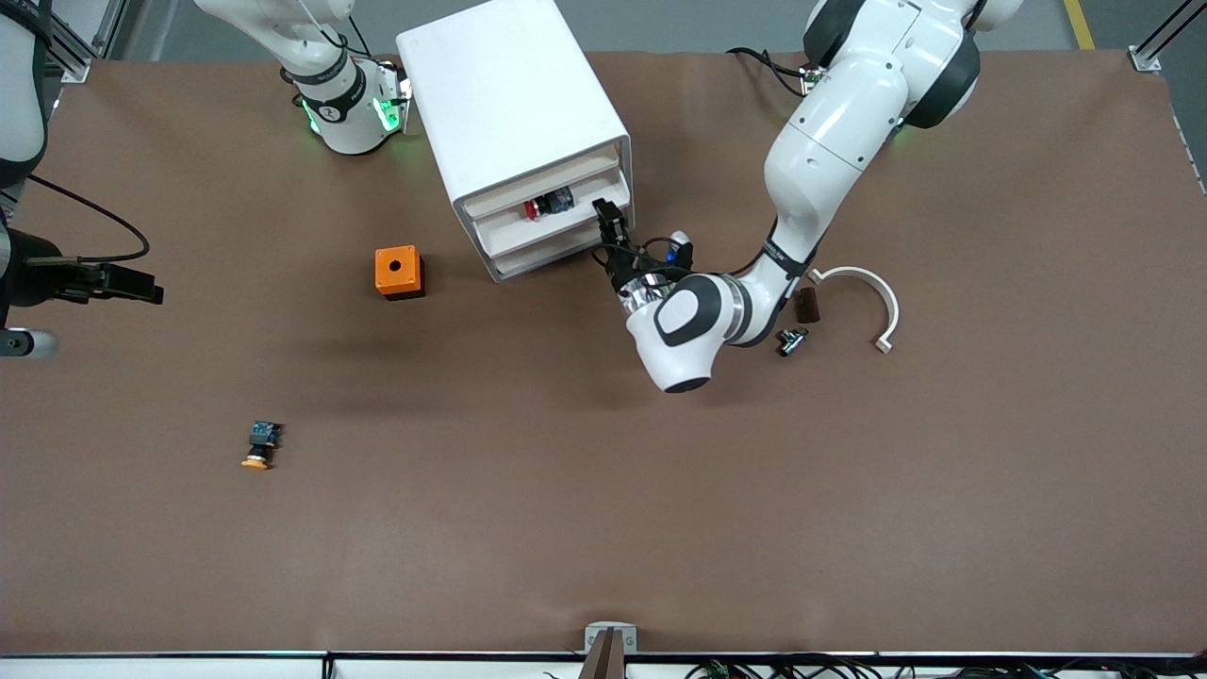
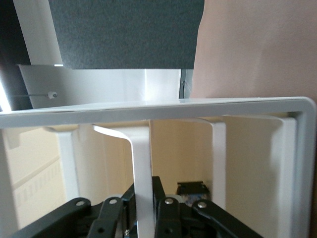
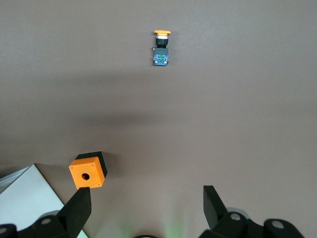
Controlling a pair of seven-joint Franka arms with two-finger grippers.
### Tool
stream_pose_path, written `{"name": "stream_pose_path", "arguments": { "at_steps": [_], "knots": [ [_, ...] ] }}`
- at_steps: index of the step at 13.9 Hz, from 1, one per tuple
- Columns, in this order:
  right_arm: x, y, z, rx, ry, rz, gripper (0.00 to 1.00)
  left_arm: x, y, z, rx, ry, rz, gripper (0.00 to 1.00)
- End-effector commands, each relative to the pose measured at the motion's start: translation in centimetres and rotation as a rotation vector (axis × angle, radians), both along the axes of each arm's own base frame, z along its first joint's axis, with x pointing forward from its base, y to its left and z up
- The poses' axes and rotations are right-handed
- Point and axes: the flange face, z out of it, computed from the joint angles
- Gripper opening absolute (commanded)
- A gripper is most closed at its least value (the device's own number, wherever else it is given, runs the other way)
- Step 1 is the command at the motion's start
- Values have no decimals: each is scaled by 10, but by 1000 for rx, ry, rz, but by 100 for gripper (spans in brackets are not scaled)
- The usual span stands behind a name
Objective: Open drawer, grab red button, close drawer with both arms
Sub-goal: 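Pull the drawer open with the left gripper while the right gripper approaches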
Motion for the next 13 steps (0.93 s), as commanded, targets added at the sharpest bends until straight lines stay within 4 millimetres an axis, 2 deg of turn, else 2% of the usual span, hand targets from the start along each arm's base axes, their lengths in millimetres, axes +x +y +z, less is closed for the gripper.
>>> {"name": "stream_pose_path", "arguments": {
  "at_steps": [1,6,11,12,13],
  "knots": [
    [-3,13,11,-12,-1,-75,100,24,16,5,-28,22,72,13],
    [-6,89,13,-16,29,-294,100,60,52,0,-29,20,167,15],
    [-18,193,11,-42,31,-486,100,74,69,-3,-24,12,205,16],
    [-22,213,7,-51,32,-514,100,74,70,-3,-28,9,206,23],
    [-30,244,0,-63,28,-548,100,76,72,-2,-42,0,209,39]
  ]
}}
